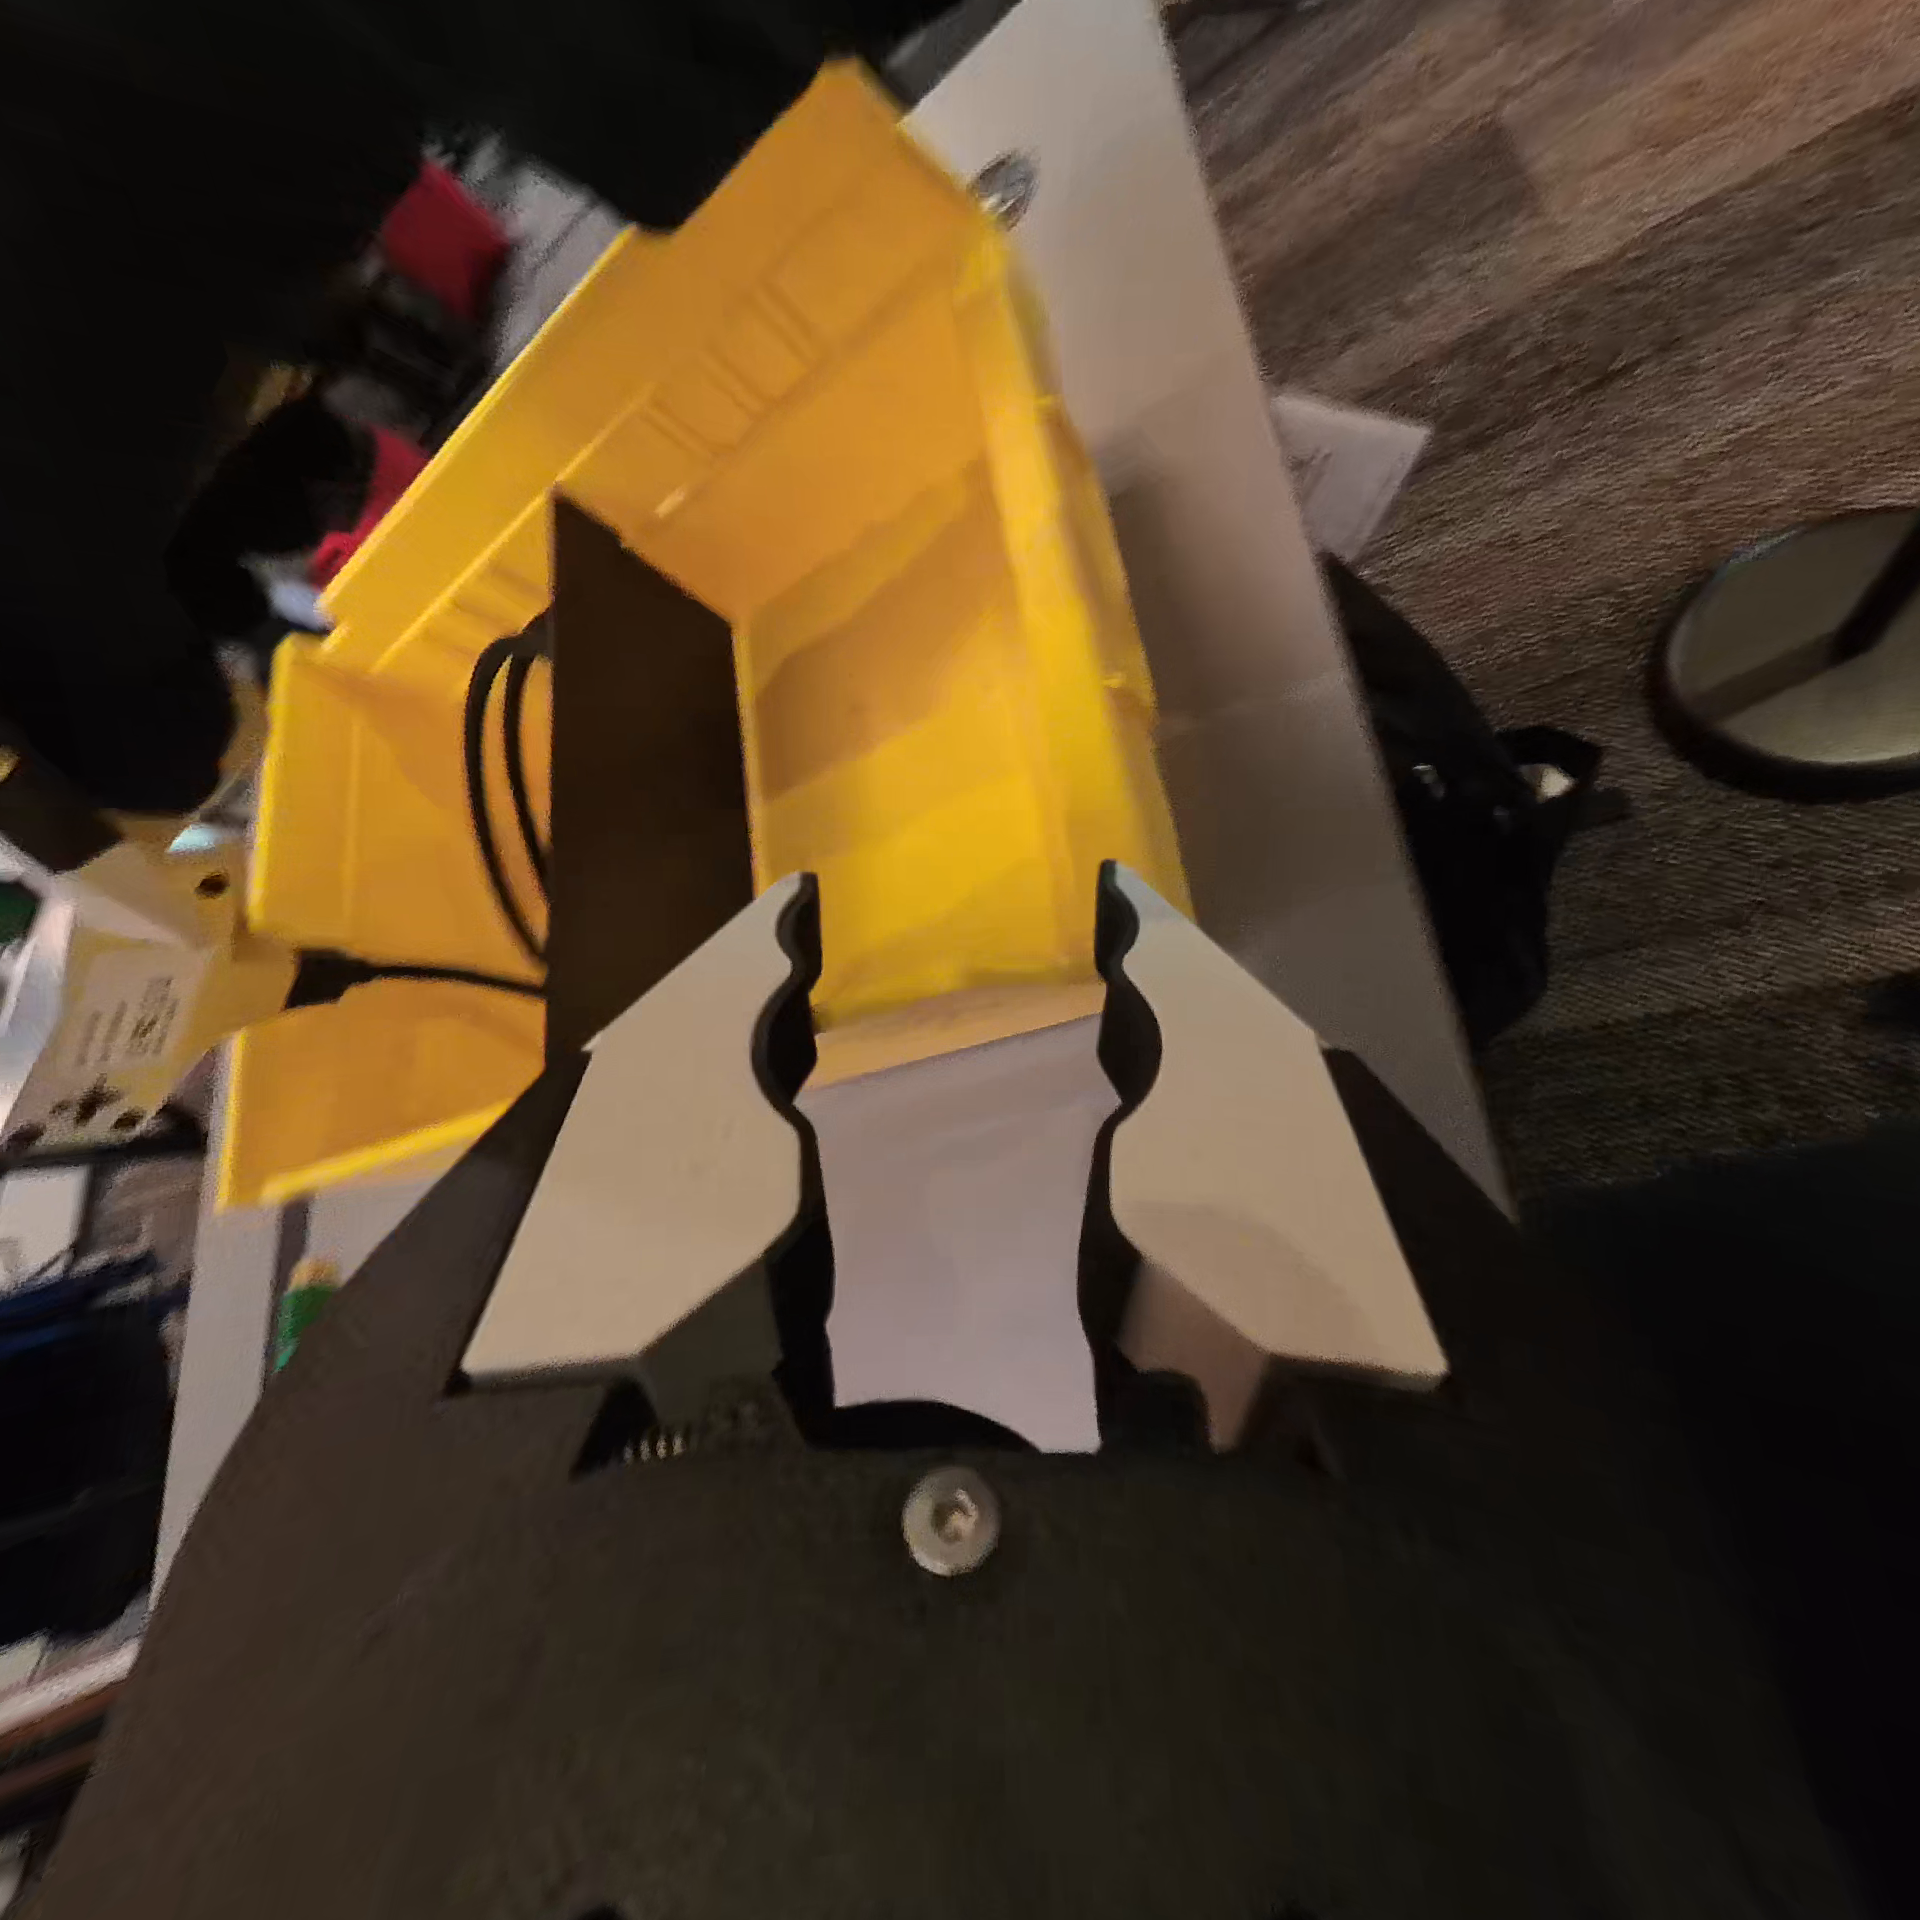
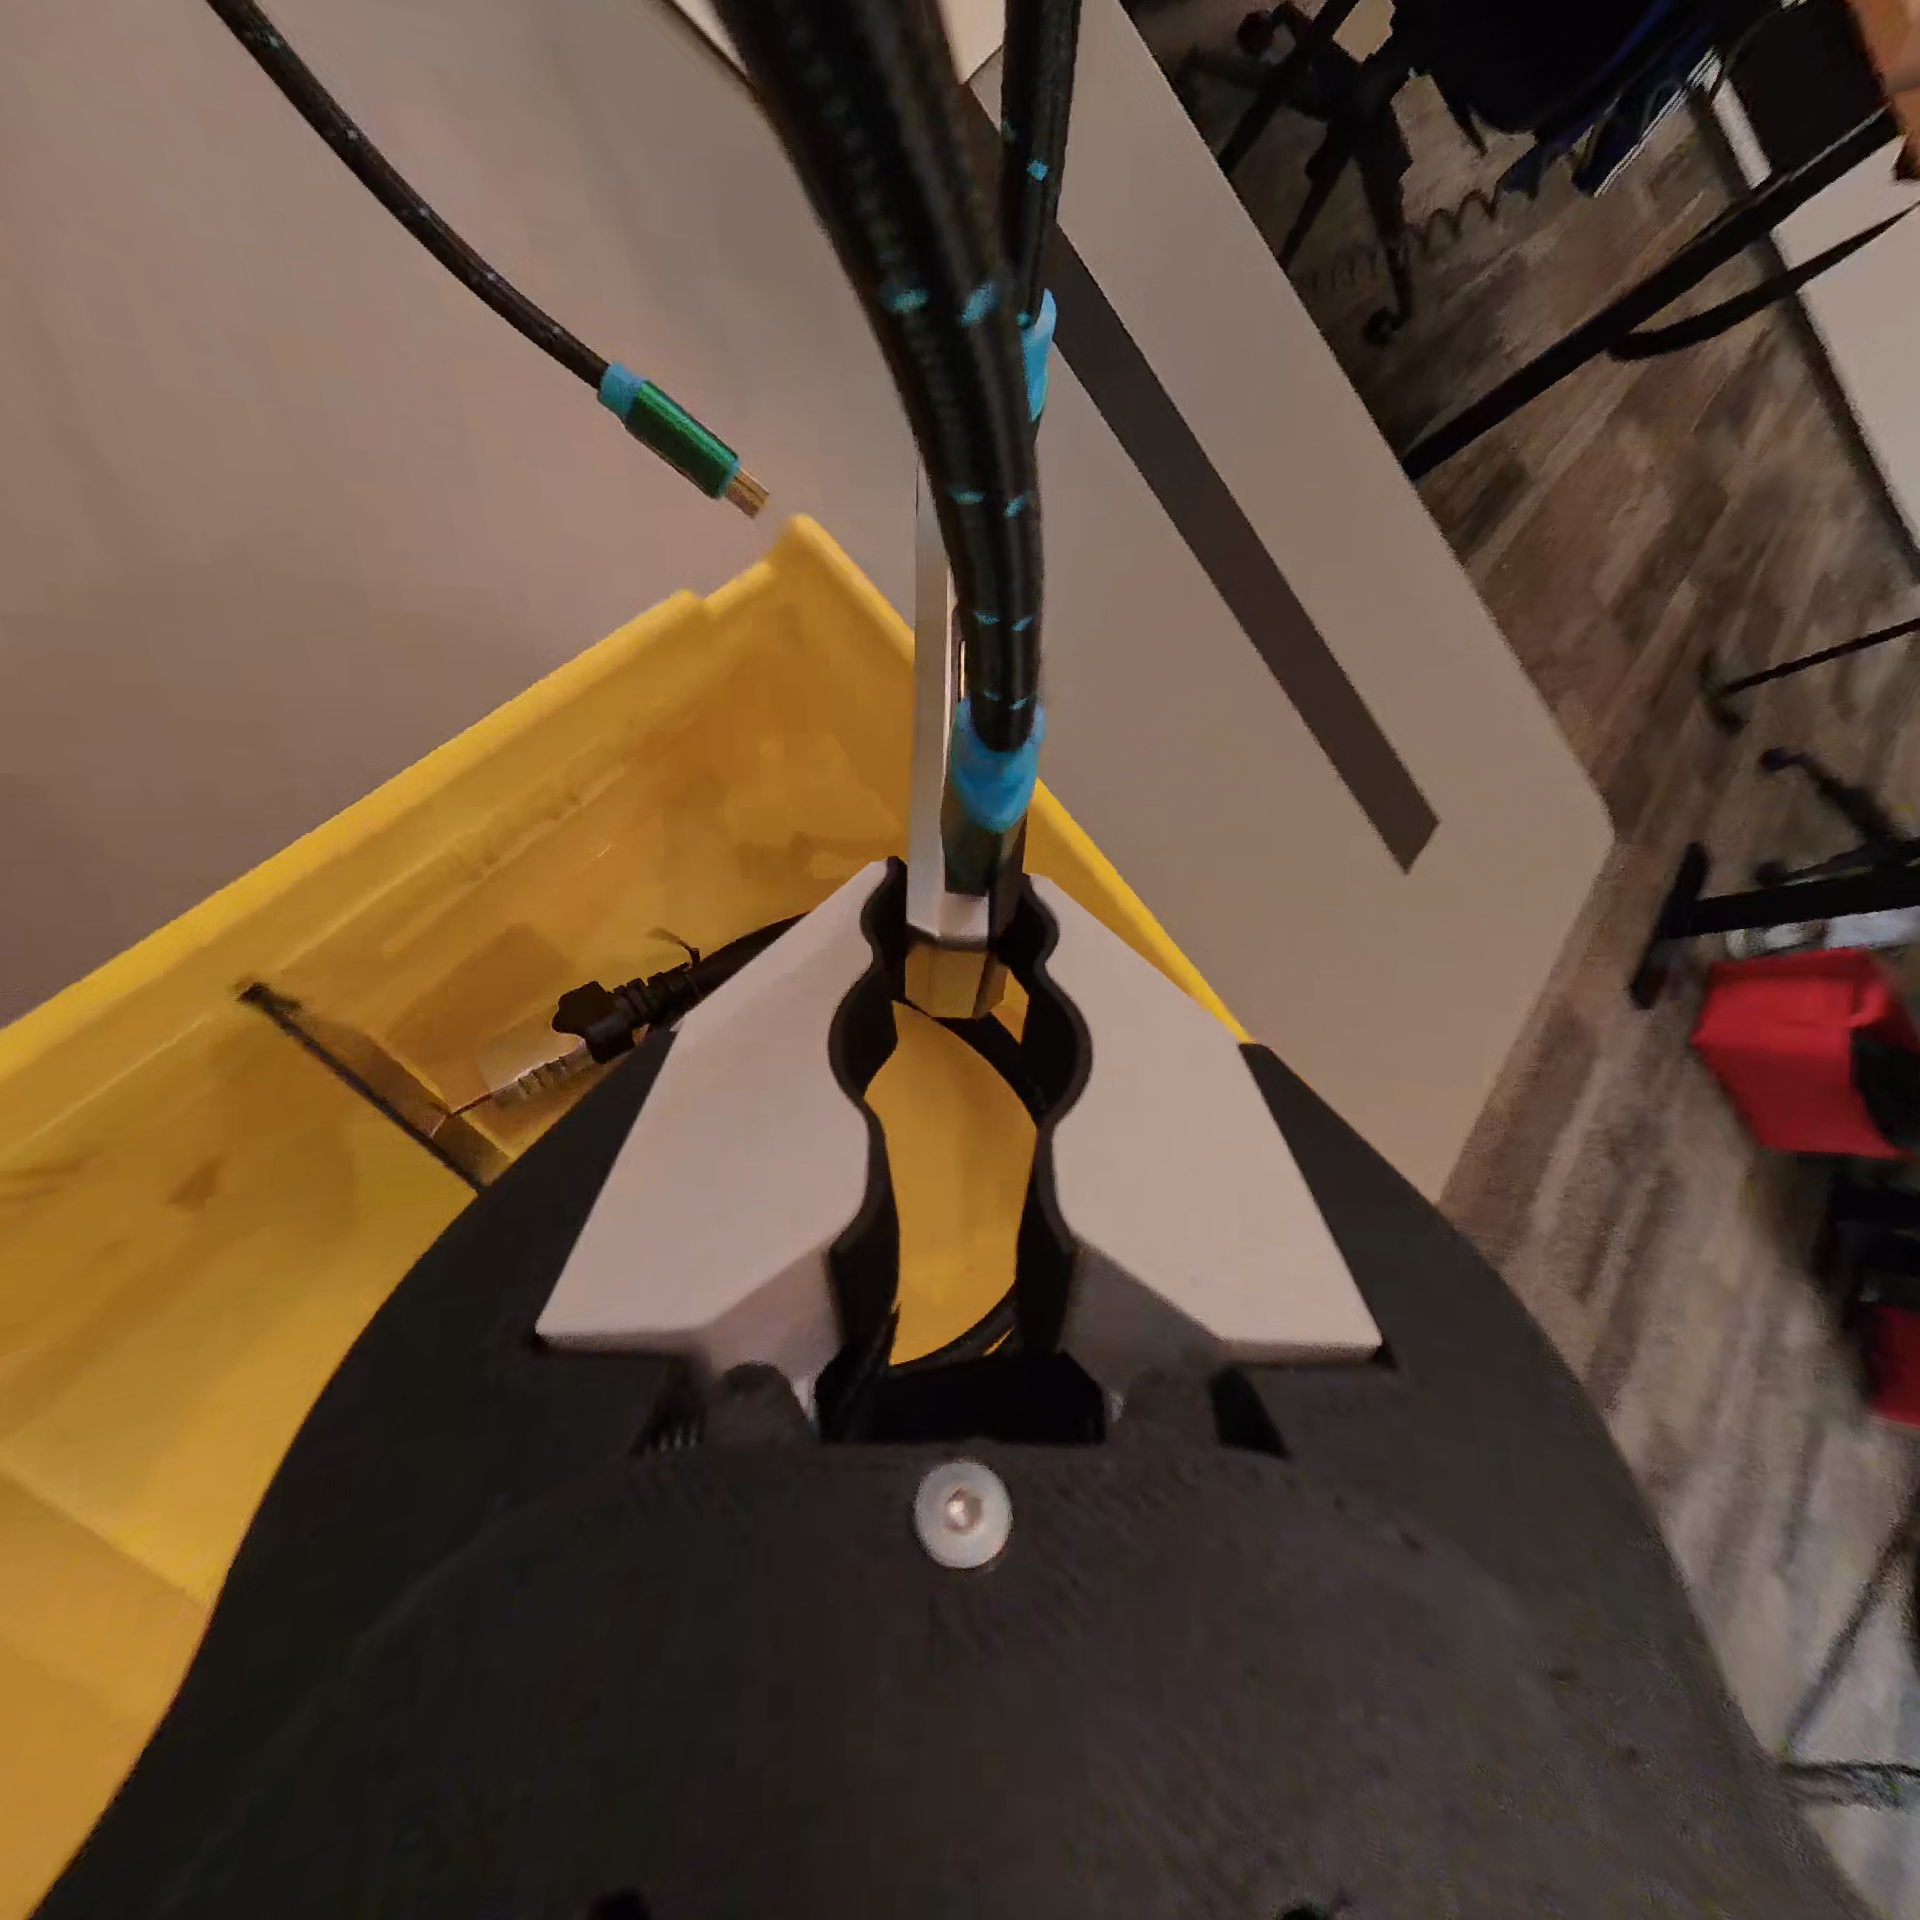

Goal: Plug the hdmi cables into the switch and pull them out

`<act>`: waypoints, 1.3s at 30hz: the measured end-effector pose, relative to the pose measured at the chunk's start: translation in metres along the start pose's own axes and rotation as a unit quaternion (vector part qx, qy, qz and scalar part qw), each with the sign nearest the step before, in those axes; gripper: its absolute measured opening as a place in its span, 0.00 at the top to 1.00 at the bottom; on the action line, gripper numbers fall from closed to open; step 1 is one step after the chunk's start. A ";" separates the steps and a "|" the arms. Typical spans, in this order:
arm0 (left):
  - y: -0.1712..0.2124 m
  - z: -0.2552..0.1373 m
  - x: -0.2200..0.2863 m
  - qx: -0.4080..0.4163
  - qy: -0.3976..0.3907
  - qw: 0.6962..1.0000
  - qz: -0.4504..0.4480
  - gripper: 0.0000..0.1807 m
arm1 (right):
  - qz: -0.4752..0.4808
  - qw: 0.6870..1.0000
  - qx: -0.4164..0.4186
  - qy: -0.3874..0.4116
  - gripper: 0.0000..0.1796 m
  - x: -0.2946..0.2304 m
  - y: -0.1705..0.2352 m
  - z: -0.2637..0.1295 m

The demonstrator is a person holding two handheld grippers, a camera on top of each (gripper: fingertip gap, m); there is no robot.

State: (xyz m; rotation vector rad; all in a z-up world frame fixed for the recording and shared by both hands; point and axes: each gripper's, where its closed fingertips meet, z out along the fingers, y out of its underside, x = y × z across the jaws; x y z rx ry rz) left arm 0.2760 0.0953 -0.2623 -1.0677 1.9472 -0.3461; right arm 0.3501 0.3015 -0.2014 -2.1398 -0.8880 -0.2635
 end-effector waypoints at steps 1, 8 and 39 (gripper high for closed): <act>0.007 0.000 -0.008 -0.013 -0.029 0.999 -0.008 0.72 | -0.025 1.000 -0.007 0.006 0.91 0.000 -0.002 -0.002; 0.062 -0.050 -0.017 -0.040 -0.122 0.986 -0.108 0.65 | -0.130 0.990 -0.050 -0.034 0.91 -0.005 -0.014 -0.008; 0.209 -0.143 0.035 -0.108 -0.112 0.951 -0.266 0.67 | 0.103 0.993 0.056 -0.001 0.91 0.006 0.048 0.010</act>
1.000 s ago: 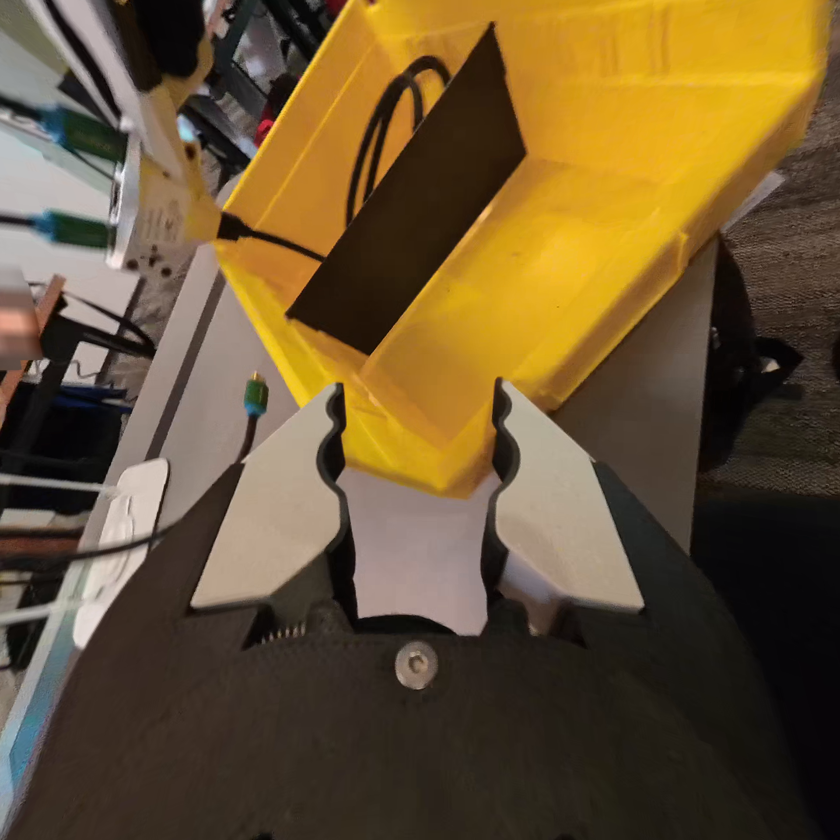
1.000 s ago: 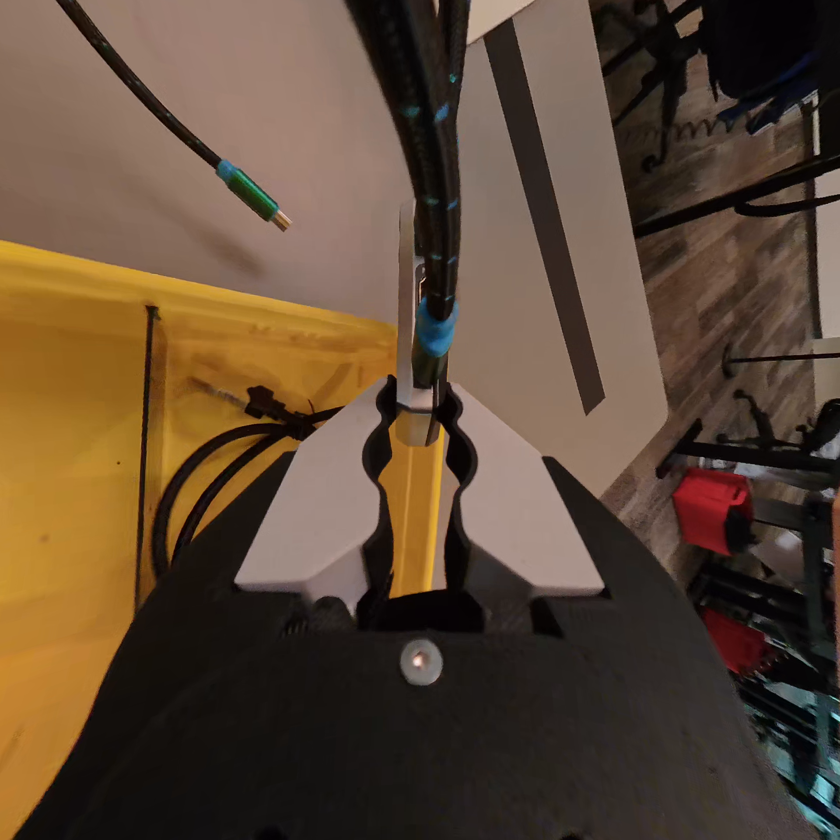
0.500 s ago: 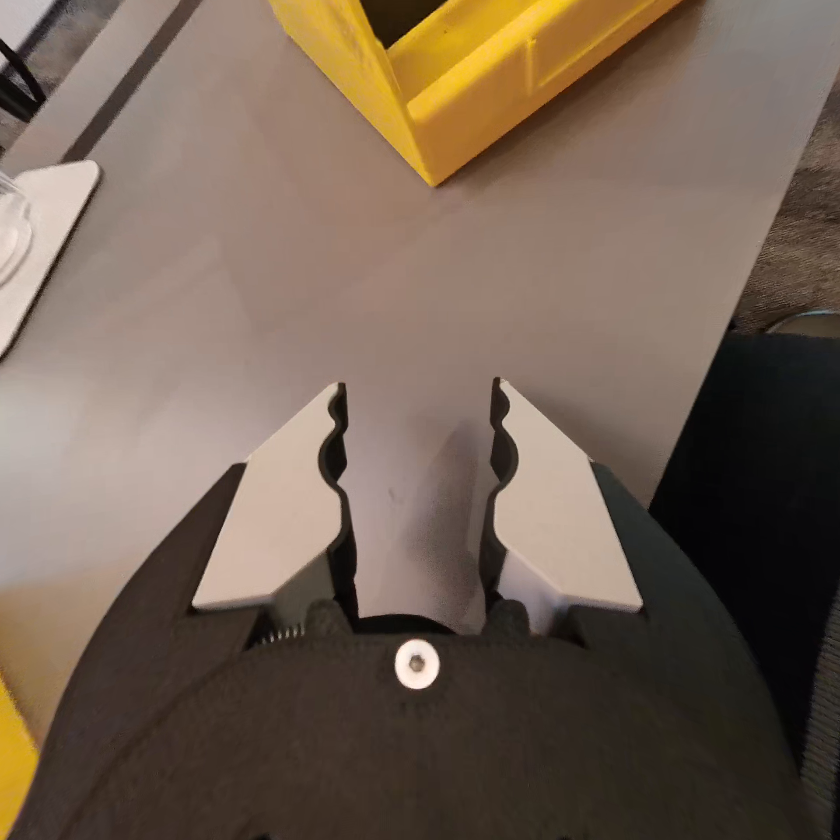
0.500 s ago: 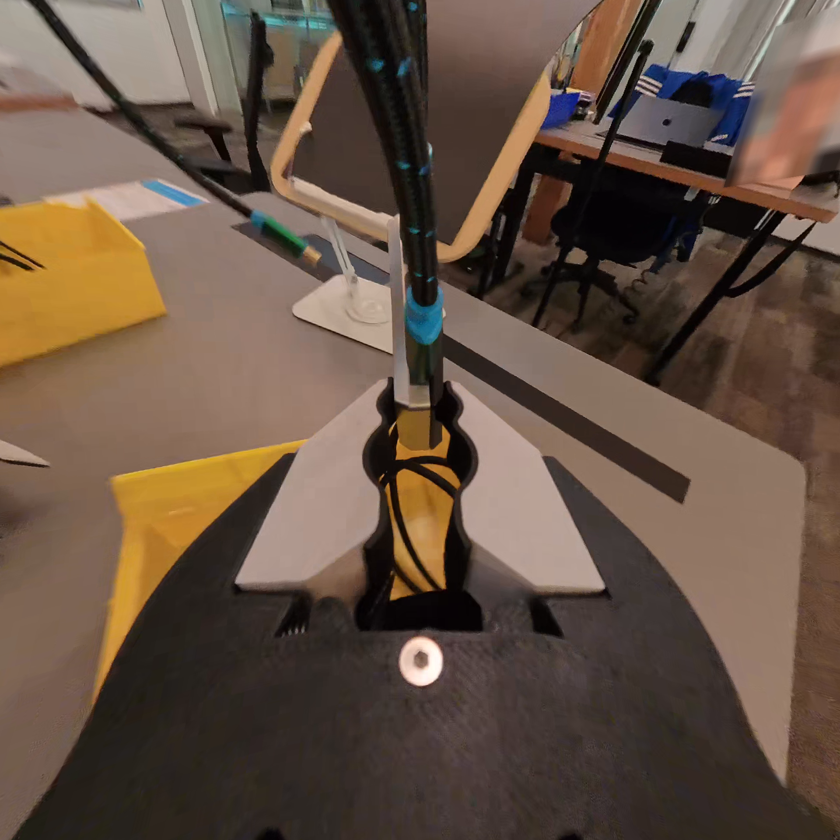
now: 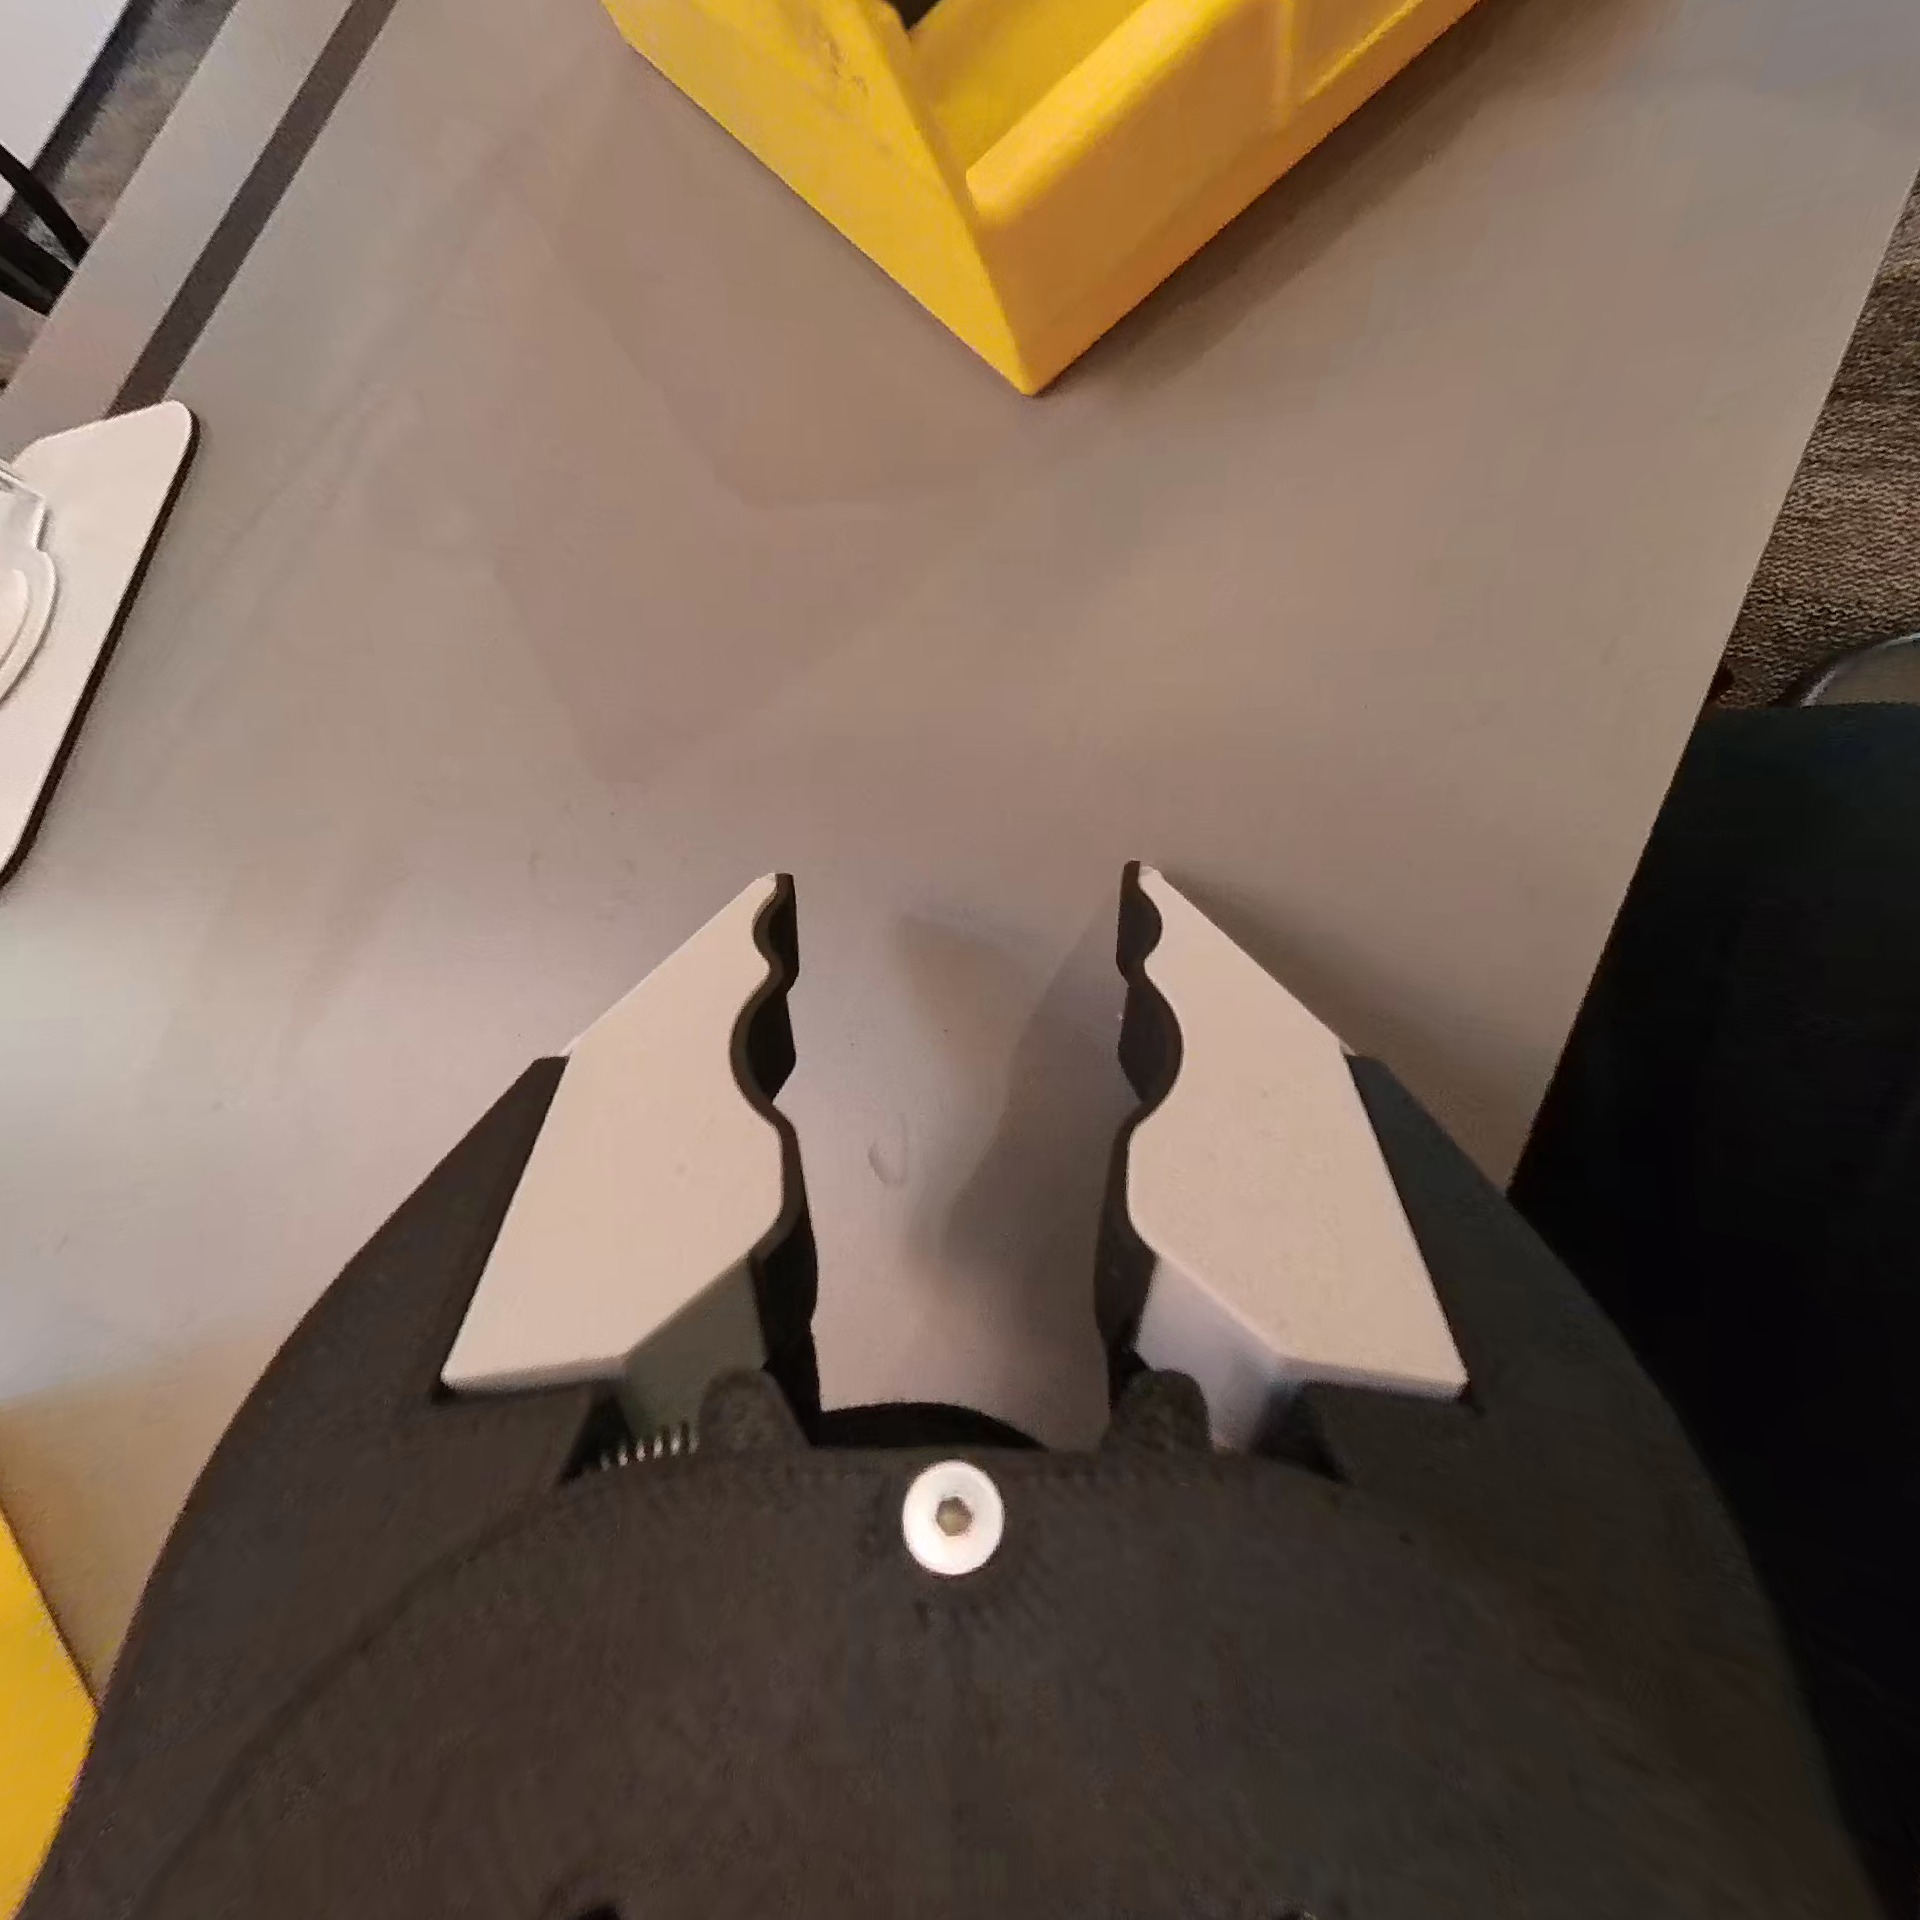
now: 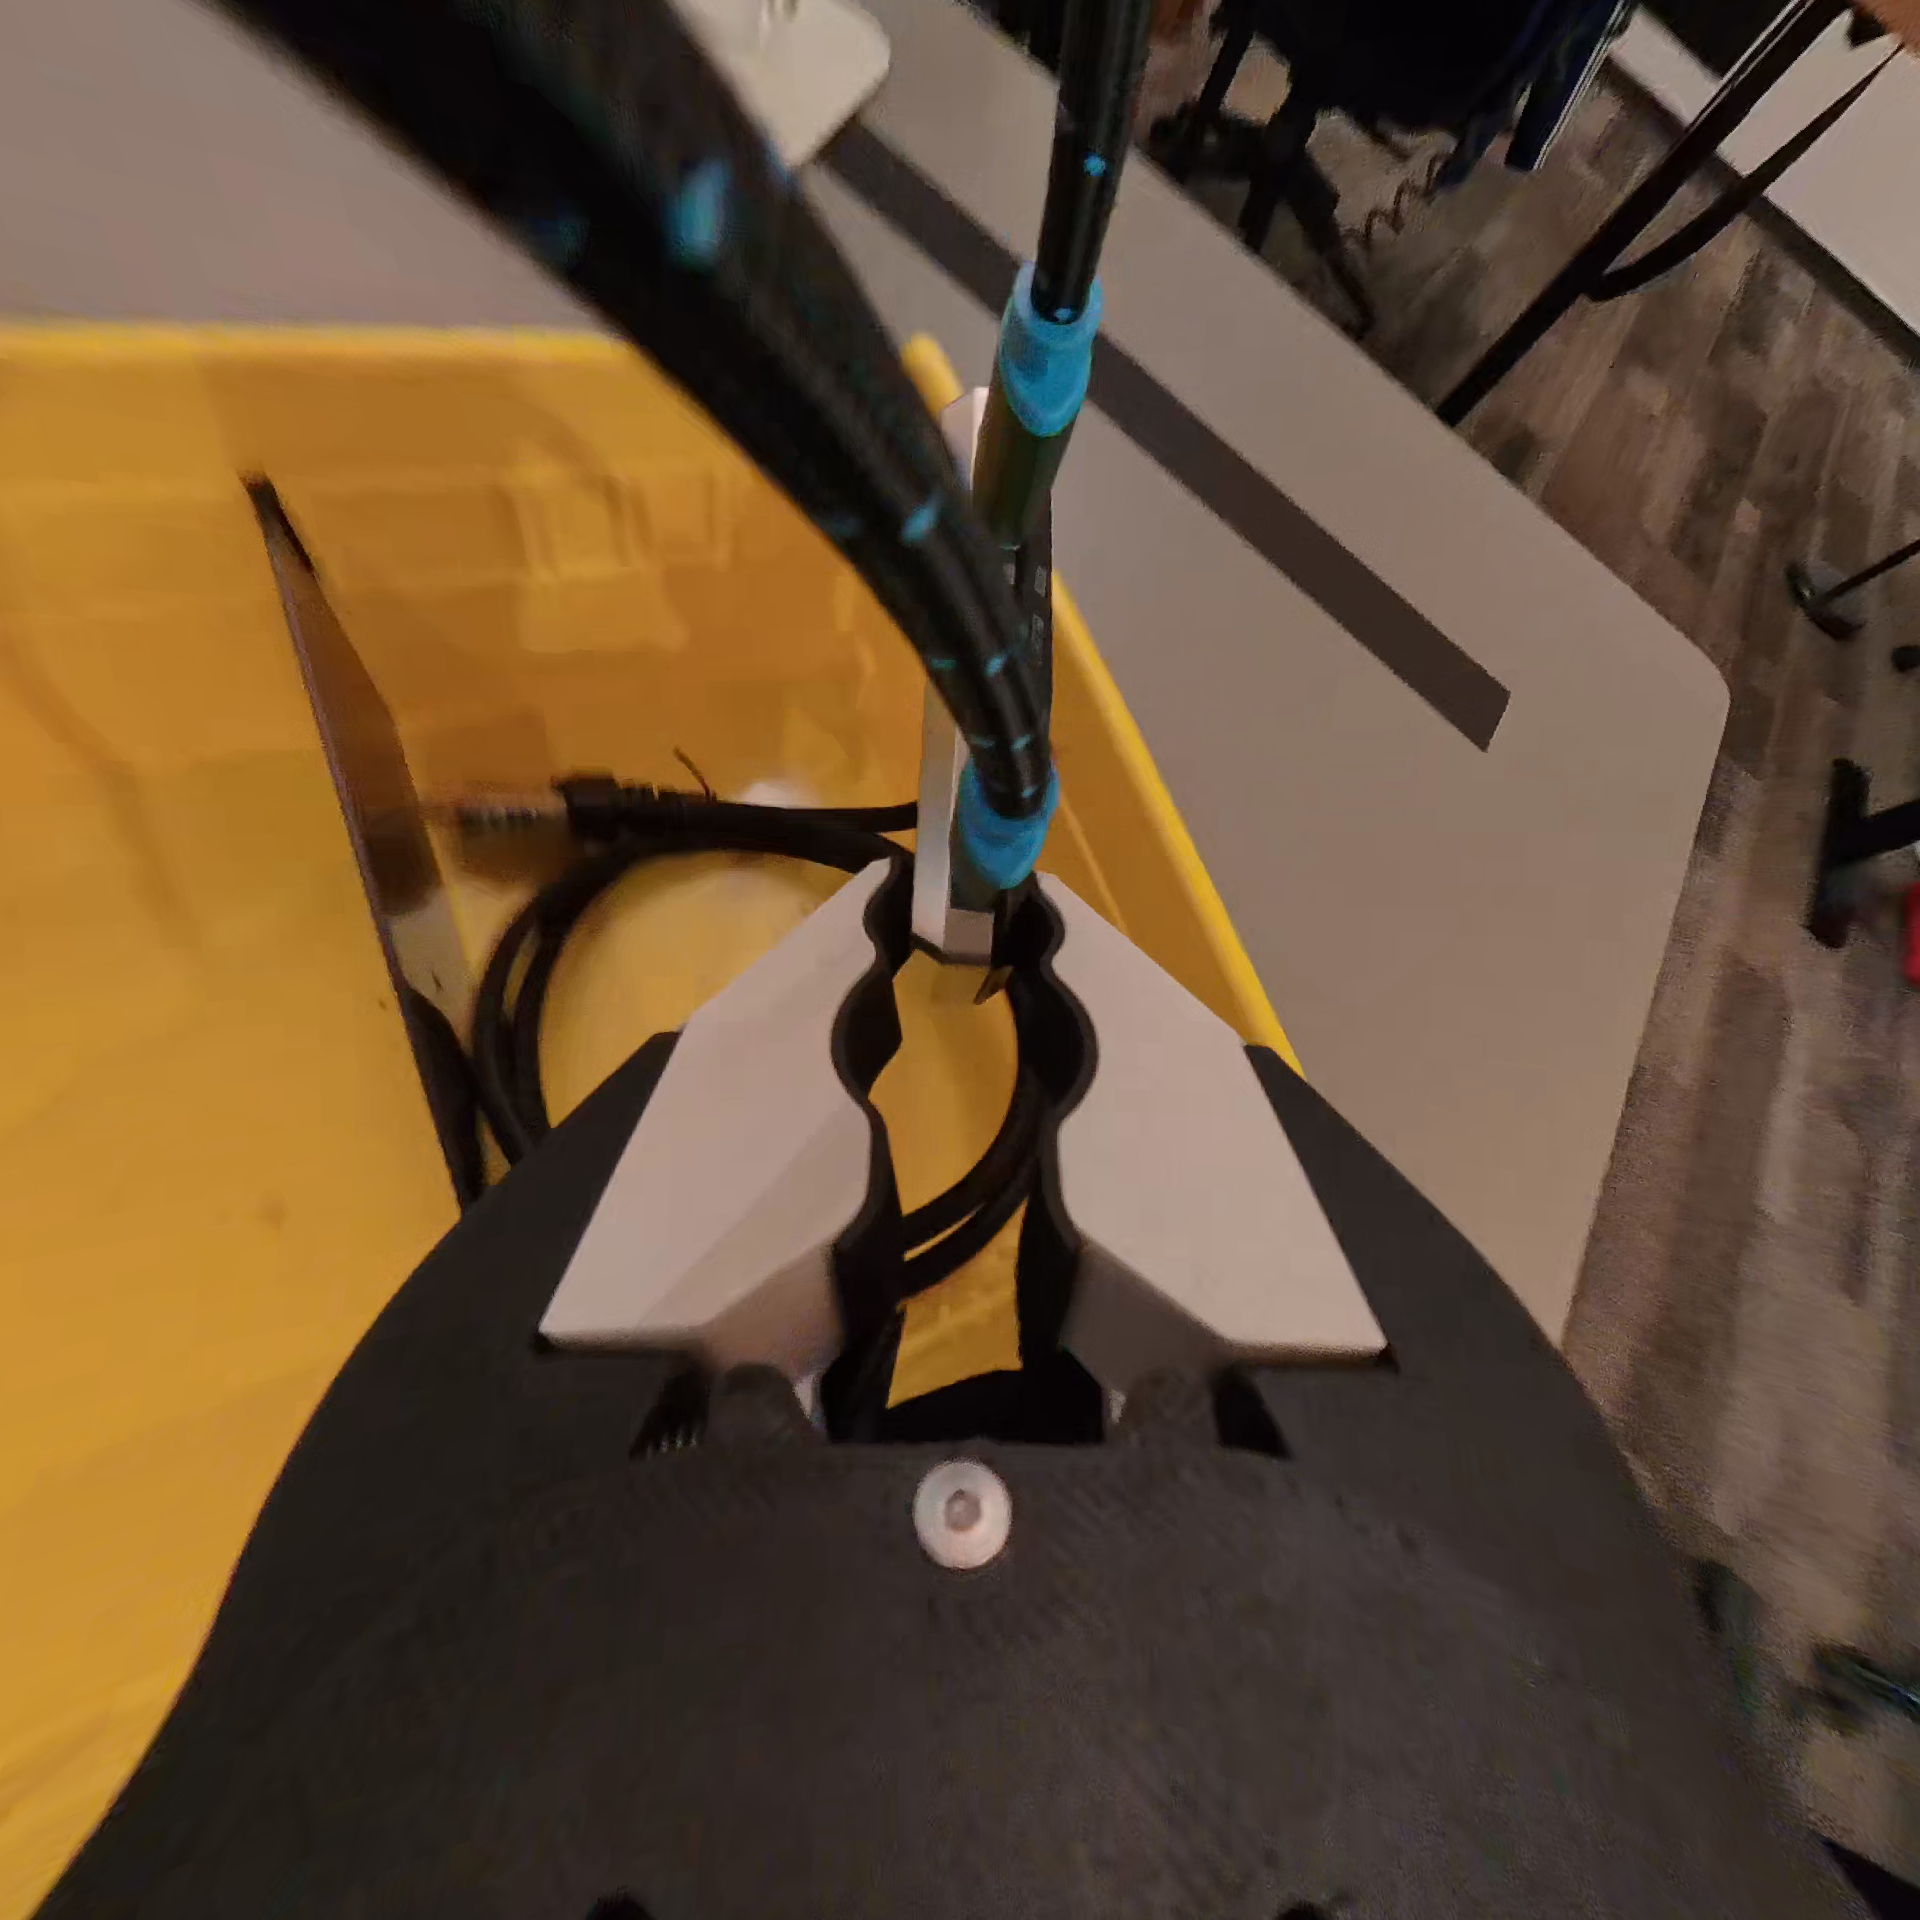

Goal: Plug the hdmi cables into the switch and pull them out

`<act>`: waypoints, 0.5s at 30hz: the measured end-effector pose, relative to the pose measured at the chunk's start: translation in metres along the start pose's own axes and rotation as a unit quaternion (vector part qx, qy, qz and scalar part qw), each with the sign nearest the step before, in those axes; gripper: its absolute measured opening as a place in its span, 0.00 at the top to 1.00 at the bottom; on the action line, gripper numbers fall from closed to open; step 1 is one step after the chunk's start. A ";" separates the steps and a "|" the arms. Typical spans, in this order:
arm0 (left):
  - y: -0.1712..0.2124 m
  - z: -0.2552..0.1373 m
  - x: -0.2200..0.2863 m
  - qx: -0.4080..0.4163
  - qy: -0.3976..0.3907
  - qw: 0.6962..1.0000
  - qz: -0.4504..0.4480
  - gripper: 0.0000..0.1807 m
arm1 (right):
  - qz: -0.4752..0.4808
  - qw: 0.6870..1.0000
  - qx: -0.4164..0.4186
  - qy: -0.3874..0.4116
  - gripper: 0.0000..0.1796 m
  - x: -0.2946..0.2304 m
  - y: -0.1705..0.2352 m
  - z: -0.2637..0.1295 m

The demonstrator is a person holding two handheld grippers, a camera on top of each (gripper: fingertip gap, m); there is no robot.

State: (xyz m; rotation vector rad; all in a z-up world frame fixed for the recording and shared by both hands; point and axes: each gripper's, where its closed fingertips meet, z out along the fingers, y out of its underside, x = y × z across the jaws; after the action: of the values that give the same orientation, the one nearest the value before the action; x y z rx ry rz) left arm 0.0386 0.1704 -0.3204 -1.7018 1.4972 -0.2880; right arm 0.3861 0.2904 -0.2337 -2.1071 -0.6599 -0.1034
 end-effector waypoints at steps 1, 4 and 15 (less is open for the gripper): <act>0.000 0.000 0.000 0.000 0.001 1.000 -0.001 0.67 | -0.027 0.999 -0.025 0.007 0.91 -0.001 0.005 0.004; 0.000 0.001 0.000 -0.001 0.002 1.000 -0.003 0.68 | -0.078 0.993 -0.086 0.007 0.91 -0.003 0.017 0.012; 0.000 0.001 0.000 0.000 0.003 1.000 0.000 0.69 | -0.024 0.968 -0.207 -0.139 0.91 -0.009 0.011 0.032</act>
State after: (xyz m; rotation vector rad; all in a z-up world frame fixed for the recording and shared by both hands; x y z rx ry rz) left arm 0.0399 0.1705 -0.3210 -1.7021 1.5012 -0.2929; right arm 0.3781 0.3069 -0.2633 -2.5365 -0.9199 0.0324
